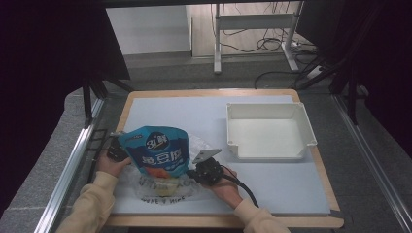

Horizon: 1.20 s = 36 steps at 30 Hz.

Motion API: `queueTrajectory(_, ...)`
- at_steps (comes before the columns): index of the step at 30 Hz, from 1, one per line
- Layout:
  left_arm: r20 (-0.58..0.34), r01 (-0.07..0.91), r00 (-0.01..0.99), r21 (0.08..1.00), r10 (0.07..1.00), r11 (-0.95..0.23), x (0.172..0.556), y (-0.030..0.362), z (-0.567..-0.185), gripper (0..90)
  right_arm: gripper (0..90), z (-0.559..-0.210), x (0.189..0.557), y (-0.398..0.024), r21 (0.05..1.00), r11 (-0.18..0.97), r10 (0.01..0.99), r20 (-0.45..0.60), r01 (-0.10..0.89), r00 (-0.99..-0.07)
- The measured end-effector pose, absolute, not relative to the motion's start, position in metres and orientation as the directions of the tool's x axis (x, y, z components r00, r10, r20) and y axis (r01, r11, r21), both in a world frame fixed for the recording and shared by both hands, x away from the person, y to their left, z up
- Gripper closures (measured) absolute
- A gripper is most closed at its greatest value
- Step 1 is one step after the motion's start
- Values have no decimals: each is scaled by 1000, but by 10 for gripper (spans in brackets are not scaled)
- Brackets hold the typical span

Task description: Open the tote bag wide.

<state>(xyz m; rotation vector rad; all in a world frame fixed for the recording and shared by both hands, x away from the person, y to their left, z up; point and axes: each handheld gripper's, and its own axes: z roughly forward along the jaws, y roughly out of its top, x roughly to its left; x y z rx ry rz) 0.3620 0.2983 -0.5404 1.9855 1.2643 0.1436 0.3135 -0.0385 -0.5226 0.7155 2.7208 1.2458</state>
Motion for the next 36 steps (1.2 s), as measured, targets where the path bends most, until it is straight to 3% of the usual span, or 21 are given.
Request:
queueTrajectory(18,-306,730,477,660,824,-177,377,295,-550,898,888,-536,275,-52,683,663,282,153,308,-947)
queueTrajectory(26,-295,723,450,675,843,-149,376,296,-547,888,887,-536,276,-52,690,658,284,142,300,-948)
queueTrajectory(36,-352,592,481,806,803,-2,342,328,-487,881,887,-508,282,-59,777,560,327,109,286,-939)
